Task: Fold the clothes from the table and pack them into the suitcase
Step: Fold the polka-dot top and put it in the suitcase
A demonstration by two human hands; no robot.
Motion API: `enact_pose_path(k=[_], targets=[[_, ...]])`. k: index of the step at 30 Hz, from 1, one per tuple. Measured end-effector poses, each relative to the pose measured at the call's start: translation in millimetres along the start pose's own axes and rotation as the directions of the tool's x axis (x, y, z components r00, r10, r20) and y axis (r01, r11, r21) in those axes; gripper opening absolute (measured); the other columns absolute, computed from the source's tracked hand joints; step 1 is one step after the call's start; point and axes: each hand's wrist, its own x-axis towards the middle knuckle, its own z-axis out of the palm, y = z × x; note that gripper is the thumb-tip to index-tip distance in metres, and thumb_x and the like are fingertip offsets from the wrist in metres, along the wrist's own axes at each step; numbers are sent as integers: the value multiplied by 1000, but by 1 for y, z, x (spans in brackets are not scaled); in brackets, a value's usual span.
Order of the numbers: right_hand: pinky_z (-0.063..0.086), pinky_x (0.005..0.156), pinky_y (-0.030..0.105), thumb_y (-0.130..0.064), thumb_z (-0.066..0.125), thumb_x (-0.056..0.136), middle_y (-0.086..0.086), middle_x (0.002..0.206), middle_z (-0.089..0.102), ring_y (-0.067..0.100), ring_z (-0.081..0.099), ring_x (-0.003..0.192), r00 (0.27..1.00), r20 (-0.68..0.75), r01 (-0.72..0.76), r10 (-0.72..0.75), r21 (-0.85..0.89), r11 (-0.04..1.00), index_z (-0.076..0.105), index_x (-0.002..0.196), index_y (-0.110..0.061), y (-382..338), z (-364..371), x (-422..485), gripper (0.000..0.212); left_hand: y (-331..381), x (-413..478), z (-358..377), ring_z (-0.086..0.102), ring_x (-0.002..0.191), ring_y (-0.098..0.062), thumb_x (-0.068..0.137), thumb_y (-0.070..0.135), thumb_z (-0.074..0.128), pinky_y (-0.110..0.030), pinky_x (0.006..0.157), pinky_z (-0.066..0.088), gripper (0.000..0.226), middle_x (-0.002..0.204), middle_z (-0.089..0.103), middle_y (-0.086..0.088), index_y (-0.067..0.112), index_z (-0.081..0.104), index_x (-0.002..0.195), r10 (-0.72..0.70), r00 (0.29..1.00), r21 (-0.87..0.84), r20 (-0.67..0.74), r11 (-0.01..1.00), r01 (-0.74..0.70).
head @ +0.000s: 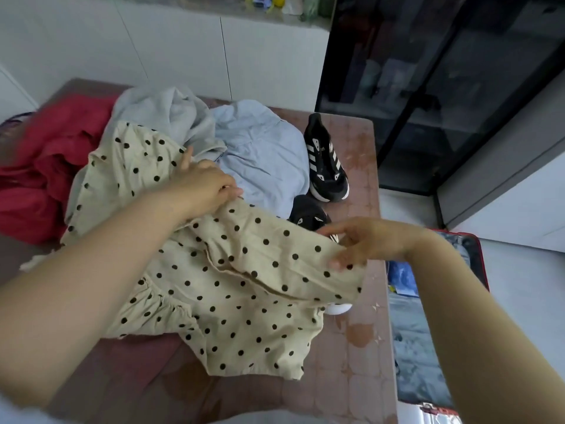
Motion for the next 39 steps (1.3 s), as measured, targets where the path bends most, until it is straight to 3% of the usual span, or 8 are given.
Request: enact_pose_path(k=[4, 9, 13, 21, 28, 32, 36, 39], targets=[[42, 77, 12, -34, 55, 94, -15, 85, 71, 7, 67, 88, 982, 126, -115, 143, -213, 970, 72, 100, -20, 6, 23, 7, 23, -14, -4, 2, 43, 119, -12, 92, 55, 36, -45, 114, -9, 35, 99, 66, 12, 37, 64, 102, 72, 997, -11, -40, 997, -72], [48, 59, 14, -31, 53, 94, -2, 66, 70, 6, 65, 61, 947, -302, -151, 106, -128, 980, 70, 71, -12, 4, 62, 38, 34, -22, -21, 1, 51, 111, -10, 80, 45, 52, -28, 108, -10, 25, 90, 60, 16, 37, 63, 101, 150, 986, -9, -76, 988, -152], [47, 69, 32, -28, 54, 89, 8, 98, 67, 28, 63, 90, 863, -504, -221, 28, -326, 919, 56, 110, -10, 6, 110, 76, 27, -24, -29, 0, 45, 72, 10, 61, 68, 26, -25, 107, -1, 58, 66, 47, 22, 46, 57, 106, 139, 990, -5, 23, 990, -139], [42, 69, 27, -34, 68, 80, -5, 90, 55, 16, 52, 84, 961, -275, -125, 10, -406, 905, 58, 91, -23, 8, 144, 73, 18, -42, -33, 10, 31, 126, -9, 87, 58, 48, -34, 106, -13, 34, 119, 46, 14, 39, 59, 113, 176, 977, 238, 119, 951, -200], [45, 76, 31, -48, 54, 88, 1, 93, 60, 16, 55, 84, 883, -353, -178, 309, 357, 917, 55, 105, -17, 18, 144, 85, 35, -51, -39, 5, 46, 122, -12, 83, 43, 66, -25, 107, -8, 24, 106, 63, 9, 22, 67, 93, 189, 943, -203, -275, 947, -250], [41, 67, 31, -36, 61, 74, 5, 74, 55, 19, 52, 70, 926, -271, -195, 264, 256, 947, 61, 83, -9, 22, 150, 83, 28, -53, -42, -7, 53, 98, -6, 75, 59, 62, -28, 110, -6, 44, 89, 59, 11, 17, 65, 86, 197, 926, -287, -321, 912, -294], [45, 57, 27, -23, 64, 87, 7, 66, 56, 17, 51, 58, 849, -506, 3, 153, 294, 956, 59, 74, -4, 10, 131, 59, 23, -53, -45, -20, 53, 89, 4, 71, 67, 39, -27, 111, -4, 31, 78, 60, 16, 38, 49, 74, 227, 904, -311, -363, 885, -347], [56, 76, 40, -18, 79, 73, 20, 93, 69, 31, 67, 81, 899, -431, 269, 80, 687, 675, 64, 96, -1, 8, 109, 28, 32, -53, -42, -25, 53, 77, 11, 80, 59, 53, -25, 113, -3, 22, 73, 58, 28, 38, 49, 74, 232, 894, -383, -382, 841, -382]])
